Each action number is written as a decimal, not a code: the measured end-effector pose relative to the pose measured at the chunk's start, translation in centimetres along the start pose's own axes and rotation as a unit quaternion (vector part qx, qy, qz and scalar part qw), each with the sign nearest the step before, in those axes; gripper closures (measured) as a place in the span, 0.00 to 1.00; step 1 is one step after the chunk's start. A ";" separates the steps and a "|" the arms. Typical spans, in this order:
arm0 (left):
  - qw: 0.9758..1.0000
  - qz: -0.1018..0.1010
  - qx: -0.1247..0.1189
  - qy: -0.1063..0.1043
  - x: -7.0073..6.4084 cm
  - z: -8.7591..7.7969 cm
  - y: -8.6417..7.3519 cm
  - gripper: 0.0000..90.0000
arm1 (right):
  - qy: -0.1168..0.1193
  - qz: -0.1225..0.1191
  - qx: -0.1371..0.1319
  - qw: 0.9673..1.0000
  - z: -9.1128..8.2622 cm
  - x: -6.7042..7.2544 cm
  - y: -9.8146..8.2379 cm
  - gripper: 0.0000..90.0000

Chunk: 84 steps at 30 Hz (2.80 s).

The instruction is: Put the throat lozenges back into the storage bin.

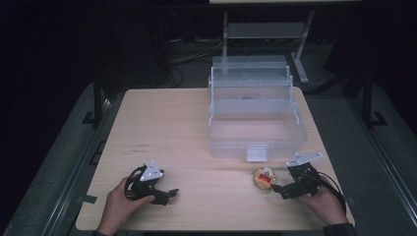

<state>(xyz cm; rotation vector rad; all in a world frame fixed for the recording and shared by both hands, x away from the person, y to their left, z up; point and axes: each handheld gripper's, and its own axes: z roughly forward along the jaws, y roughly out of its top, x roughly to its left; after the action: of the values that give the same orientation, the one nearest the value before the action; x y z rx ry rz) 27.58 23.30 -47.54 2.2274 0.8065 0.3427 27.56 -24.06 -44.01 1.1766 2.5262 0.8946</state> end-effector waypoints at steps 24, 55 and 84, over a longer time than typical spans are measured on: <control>1.000 0.000 -0.001 0.000 0.0 0.0 0.0 0.12 | 0.027 -0.038 0.007 0.999 1.8 1.0 2.8 0.09; 1.000 -0.001 -0.002 0.000 0.0 0.0 0.0 0.12 | 0.044 -0.061 0.027 0.997 3.9 1.4 3.3 0.09; 1.000 0.000 -0.001 0.000 0.0 0.0 0.0 0.12 | 0.033 -0.078 0.045 0.995 4.7 1.7 3.0 0.20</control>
<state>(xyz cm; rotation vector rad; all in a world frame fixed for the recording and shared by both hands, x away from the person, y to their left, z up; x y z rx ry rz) 27.59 23.29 -47.55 2.2243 0.8068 0.3440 30.30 -19.27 -45.82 0.9715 2.6931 0.8021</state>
